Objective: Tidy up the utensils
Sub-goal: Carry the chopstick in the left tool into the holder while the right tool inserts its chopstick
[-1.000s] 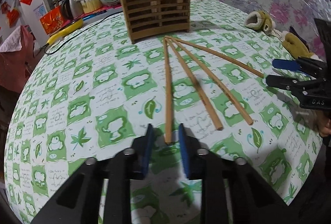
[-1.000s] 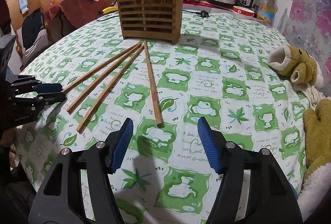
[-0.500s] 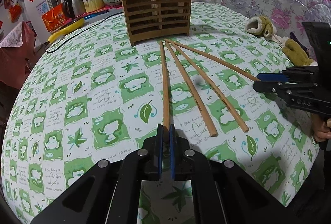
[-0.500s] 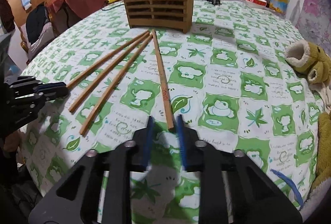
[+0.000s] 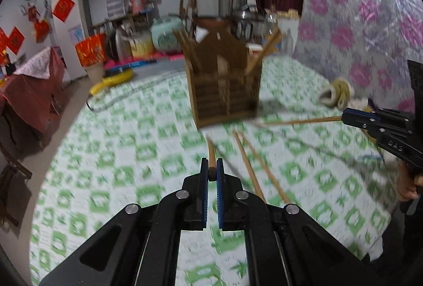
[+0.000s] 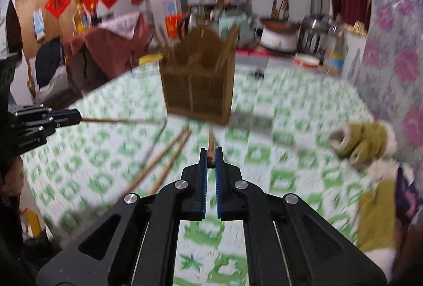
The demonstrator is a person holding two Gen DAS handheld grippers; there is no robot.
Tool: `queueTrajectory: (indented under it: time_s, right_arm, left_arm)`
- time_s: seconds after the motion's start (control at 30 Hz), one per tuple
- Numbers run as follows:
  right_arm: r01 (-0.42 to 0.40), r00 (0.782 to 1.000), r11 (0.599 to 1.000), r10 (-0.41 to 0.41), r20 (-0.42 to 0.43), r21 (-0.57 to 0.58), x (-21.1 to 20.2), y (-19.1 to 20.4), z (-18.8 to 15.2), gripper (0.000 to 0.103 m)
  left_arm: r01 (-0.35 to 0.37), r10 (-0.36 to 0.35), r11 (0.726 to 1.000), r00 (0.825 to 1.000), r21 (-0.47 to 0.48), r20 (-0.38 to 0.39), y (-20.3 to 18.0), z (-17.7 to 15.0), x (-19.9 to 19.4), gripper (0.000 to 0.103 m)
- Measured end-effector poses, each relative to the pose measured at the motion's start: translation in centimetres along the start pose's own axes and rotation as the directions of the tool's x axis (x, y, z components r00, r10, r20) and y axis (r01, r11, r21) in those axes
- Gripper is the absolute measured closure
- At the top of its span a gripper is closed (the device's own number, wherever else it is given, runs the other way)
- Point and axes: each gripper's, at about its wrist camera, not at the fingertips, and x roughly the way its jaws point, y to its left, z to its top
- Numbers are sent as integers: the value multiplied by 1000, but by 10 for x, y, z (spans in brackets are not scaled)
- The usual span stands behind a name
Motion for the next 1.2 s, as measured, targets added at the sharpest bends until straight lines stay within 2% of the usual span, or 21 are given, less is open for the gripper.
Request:
queueTrajectory:
  time_s: [0.1,0.27,0.47,0.6,0.7,0.77,0.83,0.9,1.03,1.2]
  right_arm:
    - [5,997,1000,-5,77,2,-14,-1,25,97]
    - [3,988,1000,-3,157,0,-22,2,57,97]
    - [-26,967,1000,21,254,15,-32,4,98,97]
    - [-35,934,998,14,358,53,-38,6,133,97]
    - [-20,903,996,-20,430,88,-37,7,153,97]
    - [-17,893,995,-31,450,103,-31,7,163,97]
    - [-22,890,993,-33,454,114,-21,7,169,97]
    - [-23,891,992,-35,452,122,-11,6,171,97]
    - [-1,906,994,-46,420,111,10,2,168,97]
    - [-22,927,992,-25,375,123,32,-6,171,97]
  left_arm:
    - [-7,7,1000,999,-1,47,2,24,-10,97]
    - [4,-4,1000,995,2,102,0,63,-18,97]
    - [25,-20,999,985,-28,170,1,111,-27,97]
    - [33,-12,996,966,-78,257,7,146,-40,97]
    - [54,-6,990,938,-130,346,11,171,-50,97]
    - [50,14,987,918,-151,396,10,184,-51,97]
    - [31,43,985,906,-168,421,7,194,-45,97]
    - [24,57,983,902,-182,429,7,200,-36,97]
    - [45,44,978,908,-202,417,8,211,-5,97]
    - [35,49,978,920,-206,390,14,211,26,97]
